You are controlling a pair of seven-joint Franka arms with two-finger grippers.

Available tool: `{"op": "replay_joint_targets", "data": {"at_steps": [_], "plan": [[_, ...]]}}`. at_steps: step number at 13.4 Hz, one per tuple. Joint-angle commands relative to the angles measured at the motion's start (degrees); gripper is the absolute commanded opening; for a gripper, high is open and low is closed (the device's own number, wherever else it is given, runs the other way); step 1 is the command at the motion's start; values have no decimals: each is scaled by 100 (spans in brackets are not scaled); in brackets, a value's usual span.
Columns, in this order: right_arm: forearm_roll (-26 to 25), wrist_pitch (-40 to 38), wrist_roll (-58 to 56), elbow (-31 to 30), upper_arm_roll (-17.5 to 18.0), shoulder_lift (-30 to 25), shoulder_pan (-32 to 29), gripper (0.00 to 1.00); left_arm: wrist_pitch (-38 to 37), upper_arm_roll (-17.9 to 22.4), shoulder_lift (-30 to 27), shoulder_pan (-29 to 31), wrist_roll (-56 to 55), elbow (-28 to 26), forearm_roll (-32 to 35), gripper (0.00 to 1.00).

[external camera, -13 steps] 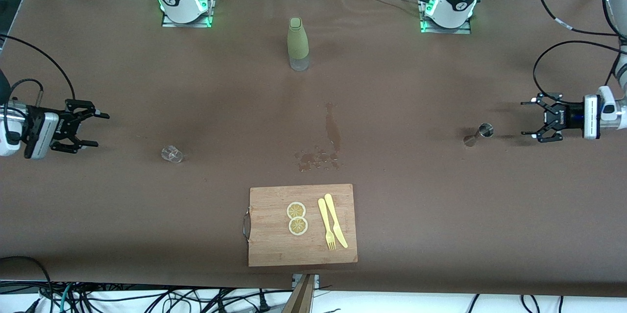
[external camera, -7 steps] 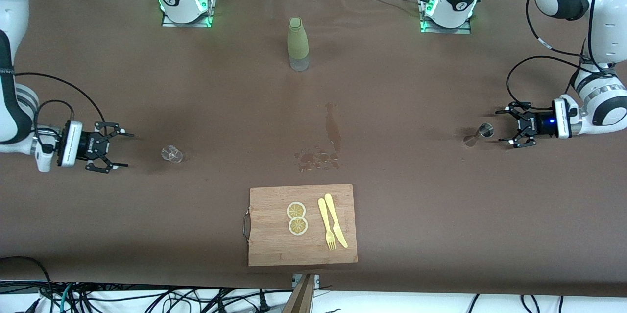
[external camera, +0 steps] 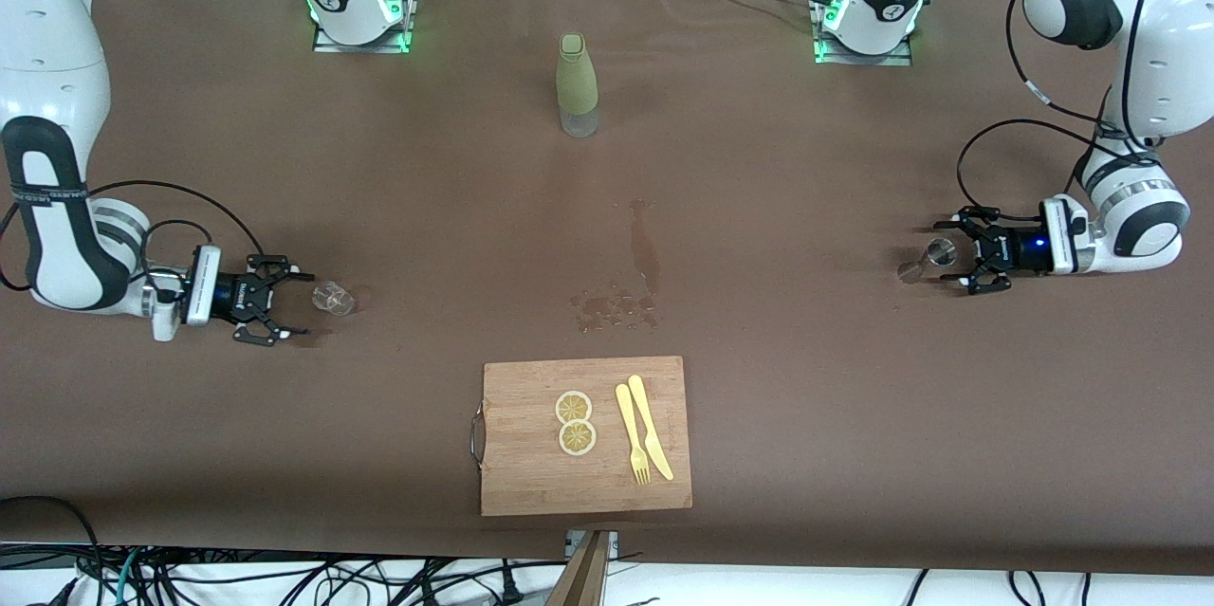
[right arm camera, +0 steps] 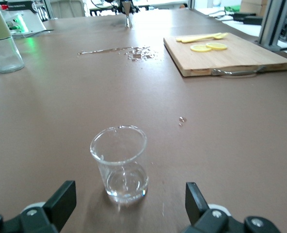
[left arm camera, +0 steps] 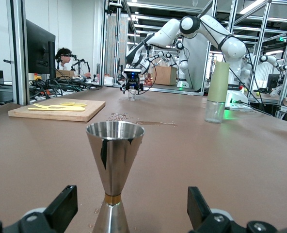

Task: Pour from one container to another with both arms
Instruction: 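Lower the right gripper to the glass cup while the left gripper reaches the jigger, then close the right gripper on the glass cup while the left gripper grips the jigger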

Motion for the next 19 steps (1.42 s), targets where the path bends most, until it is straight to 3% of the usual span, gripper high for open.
{"op": "replay_joint_targets", "data": {"at_steps": [1,7,9,10,11,12,14,17,19], "plan": [[242,-141,-361,239,128,281,-52,100,47,41,106,-105,518,21,-155,100],[304,-483,-529,274,339,616,-34,100,64,-64,106,-141,447,39,-155,100],[313,-493,-511,274,357,625,-35,94,73,-73,106,-141,439,39,-172,100],[313,-493,-503,274,366,625,-34,80,73,-73,106,-167,438,39,-190,100],[313,-502,-468,274,366,616,-43,52,73,-73,106,-185,438,48,-199,100],[330,-510,-459,274,375,625,-43,30,73,-73,106,-193,438,48,-216,100],[497,-528,-467,266,366,625,-43,15,73,-73,106,-185,430,39,-234,99],[541,-624,-450,266,366,625,-43,6,73,-64,106,-185,430,48,-225,71],[577,-625,-328,266,366,616,-43,0,73,-64,106,-176,430,48,-217,66]]}}
